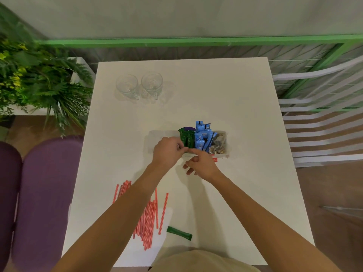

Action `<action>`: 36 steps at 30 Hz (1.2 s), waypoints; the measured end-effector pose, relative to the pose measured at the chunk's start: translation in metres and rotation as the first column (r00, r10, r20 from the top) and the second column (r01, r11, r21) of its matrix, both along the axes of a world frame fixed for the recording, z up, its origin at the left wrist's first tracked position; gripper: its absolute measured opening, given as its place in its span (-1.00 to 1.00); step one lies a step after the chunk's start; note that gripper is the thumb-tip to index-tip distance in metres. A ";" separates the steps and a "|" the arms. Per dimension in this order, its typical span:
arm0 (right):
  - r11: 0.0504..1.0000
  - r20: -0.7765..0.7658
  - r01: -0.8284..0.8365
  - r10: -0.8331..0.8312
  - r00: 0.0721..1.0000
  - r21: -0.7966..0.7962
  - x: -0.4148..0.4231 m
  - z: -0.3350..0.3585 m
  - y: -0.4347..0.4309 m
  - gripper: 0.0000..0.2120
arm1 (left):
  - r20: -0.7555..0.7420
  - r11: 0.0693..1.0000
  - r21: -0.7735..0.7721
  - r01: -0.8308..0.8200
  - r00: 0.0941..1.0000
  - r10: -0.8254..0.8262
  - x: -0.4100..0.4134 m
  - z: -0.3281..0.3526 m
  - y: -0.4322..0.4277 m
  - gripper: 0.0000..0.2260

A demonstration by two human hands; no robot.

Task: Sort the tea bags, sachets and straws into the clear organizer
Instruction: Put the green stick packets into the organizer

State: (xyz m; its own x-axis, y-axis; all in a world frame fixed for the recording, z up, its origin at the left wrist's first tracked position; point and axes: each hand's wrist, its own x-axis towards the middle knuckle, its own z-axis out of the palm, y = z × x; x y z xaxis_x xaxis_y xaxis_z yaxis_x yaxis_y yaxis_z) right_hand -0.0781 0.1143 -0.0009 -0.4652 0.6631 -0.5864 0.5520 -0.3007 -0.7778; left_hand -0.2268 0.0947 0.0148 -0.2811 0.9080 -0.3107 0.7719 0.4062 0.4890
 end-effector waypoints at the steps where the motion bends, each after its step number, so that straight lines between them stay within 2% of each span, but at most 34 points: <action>1: 1.000 -0.003 0.006 -0.006 1.000 -0.008 0.000 0.000 -0.001 -0.51 | -0.018 1.000 -0.013 -0.006 1.000 0.005 0.002 0.000 0.002 -0.83; 6: 1.000 -0.020 0.017 -0.017 1.000 -0.018 0.001 0.003 -0.001 -0.51 | -0.070 1.000 -0.030 -0.005 0.998 0.003 0.005 0.001 0.009 -0.90; 10: 1.000 -0.020 0.024 -0.024 1.000 -0.010 0.004 0.003 -0.003 -0.53 | -0.022 0.999 0.019 0.026 0.999 -0.025 0.001 0.002 0.007 -0.95; 13: 0.996 -0.056 0.081 -0.079 0.995 0.039 0.012 0.006 -0.008 -0.62 | -0.002 0.994 0.089 0.058 0.998 -0.058 0.000 0.006 -0.003 -0.94; 16: 0.981 -0.067 0.162 -0.155 0.986 0.110 0.029 0.004 -0.016 -0.77 | 0.078 0.986 0.137 0.090 0.992 -0.101 0.006 0.009 -0.028 -0.96; 23: 0.994 0.044 0.102 -0.101 0.994 -0.028 0.064 -0.020 -0.058 -0.85 | 0.187 0.948 -0.121 0.294 0.945 -0.269 0.045 -0.021 -0.139 -0.83; 26: 0.995 0.078 0.071 -0.065 0.995 -0.077 0.070 -0.027 -0.077 -0.86 | 0.200 0.915 -0.150 0.375 0.918 -0.343 0.061 -0.037 -0.182 -0.79; 29: 0.995 0.101 0.019 -0.009 0.995 -0.097 0.073 -0.030 -0.093 -0.87 | 0.142 0.887 -0.159 0.433 0.899 -0.414 0.071 -0.046 -0.206 -0.74; 36: 0.990 0.116 -0.105 0.116 0.987 -0.096 0.079 -0.023 -0.111 -0.81 | 0.041 0.873 -0.171 0.457 0.888 -0.457 0.077 -0.052 -0.214 -0.67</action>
